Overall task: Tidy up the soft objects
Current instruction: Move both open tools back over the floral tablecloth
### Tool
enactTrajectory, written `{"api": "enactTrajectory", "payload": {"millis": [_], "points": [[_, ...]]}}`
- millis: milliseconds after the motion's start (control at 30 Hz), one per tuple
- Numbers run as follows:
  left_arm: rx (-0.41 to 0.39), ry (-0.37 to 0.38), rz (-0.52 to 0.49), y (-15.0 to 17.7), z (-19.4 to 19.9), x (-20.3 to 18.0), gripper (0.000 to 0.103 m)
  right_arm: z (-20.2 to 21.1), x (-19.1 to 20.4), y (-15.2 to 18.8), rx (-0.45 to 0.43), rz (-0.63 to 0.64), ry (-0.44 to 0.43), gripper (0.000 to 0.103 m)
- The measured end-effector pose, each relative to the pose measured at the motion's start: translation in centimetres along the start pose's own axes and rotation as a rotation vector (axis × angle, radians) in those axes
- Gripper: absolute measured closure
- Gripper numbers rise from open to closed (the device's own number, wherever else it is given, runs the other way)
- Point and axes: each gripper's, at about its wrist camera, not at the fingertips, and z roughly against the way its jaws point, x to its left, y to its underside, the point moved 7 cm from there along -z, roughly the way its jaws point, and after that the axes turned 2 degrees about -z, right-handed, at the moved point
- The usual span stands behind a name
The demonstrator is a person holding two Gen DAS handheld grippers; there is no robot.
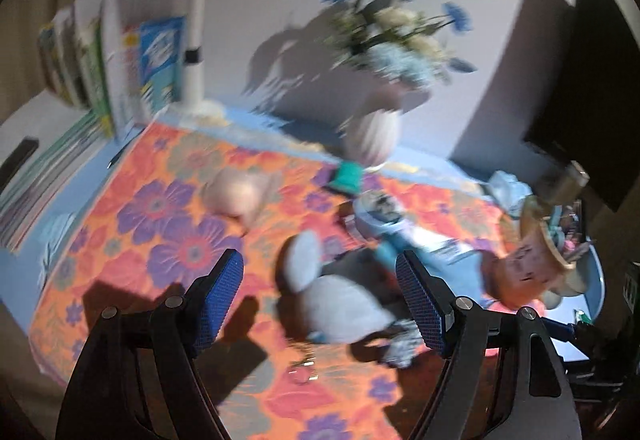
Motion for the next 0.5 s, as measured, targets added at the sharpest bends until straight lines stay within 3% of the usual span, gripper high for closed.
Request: {"api": "enactTrajectory", "payload": {"millis": [300, 500], "points": [[0.087, -0.011, 0.034, 2.2, -3.9, 3.1, 0.026, -3.1, 2.3, -0.1, 0.050, 0.047, 0.003, 0.023], [0.091, -0.027, 0.047, 1.0, -5.6, 4.5, 0.026, -3.3, 2.9, -2.8, 0.041, 0.027, -0.050, 0.023]]}}
